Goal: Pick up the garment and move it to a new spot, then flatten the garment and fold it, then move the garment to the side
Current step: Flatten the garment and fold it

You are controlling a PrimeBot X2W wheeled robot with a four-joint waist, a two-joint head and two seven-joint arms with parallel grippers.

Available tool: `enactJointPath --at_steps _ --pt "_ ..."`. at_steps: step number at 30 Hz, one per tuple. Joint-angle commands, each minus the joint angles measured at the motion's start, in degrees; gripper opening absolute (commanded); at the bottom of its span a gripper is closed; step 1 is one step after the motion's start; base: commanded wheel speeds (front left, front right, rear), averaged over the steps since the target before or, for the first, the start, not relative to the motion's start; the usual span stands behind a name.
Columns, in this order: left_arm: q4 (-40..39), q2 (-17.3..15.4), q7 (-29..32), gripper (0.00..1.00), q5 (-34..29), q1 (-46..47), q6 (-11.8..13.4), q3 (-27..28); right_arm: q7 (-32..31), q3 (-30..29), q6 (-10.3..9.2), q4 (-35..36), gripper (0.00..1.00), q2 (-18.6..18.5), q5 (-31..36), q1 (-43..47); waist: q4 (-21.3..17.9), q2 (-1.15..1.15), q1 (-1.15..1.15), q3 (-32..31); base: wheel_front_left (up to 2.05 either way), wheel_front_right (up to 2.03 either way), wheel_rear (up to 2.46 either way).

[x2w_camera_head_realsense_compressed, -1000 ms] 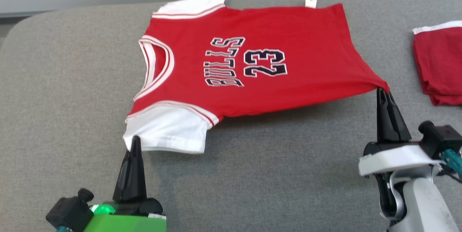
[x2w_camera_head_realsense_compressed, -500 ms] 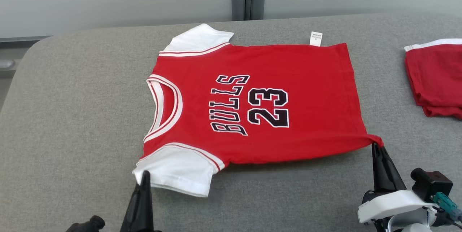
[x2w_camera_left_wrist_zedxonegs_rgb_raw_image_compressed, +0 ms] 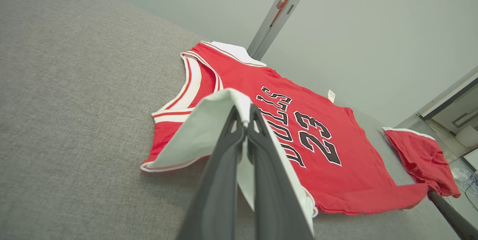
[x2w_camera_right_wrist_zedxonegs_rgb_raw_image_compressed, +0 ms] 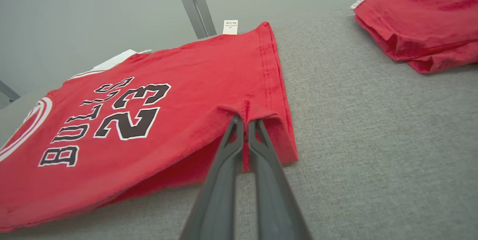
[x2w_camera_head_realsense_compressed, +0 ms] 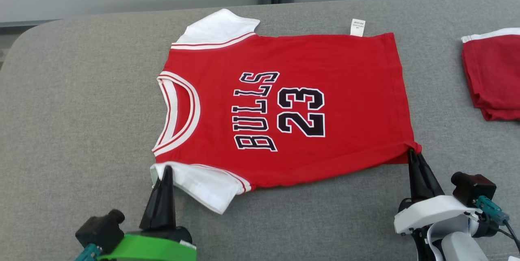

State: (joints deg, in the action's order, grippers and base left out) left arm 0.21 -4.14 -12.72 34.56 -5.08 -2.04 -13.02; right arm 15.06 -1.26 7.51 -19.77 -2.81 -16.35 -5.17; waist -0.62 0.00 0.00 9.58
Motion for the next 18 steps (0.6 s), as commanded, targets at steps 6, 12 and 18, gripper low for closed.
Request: enactJointPath --at_steps 6,12,18 --pt "6.4 -0.2 -0.6 0.0 -2.1 11.9 -1.7 -0.8 0.1 -0.9 -0.05 -0.5 0.0 -0.1 -1.5 -3.8 -0.2 0.0 0.0 2.9 0.0 0.0 0.0" --pt "15.8 -0.3 -1.2 0.0 -2.7 23.3 -2.9 -0.6 0.1 -2.1 -0.05 -2.0 0.0 -0.2 -1.6 -8.3 -0.9 0.0 0.0 5.7 0.0 0.0 0.0" --pt "24.6 0.3 -2.0 0.0 -3.8 32.4 -3.7 -1.0 0.2 -2.1 -0.05 -3.6 0.0 -0.2 -1.2 -11.9 -1.5 0.0 0.0 8.4 0.0 0.0 0.0"
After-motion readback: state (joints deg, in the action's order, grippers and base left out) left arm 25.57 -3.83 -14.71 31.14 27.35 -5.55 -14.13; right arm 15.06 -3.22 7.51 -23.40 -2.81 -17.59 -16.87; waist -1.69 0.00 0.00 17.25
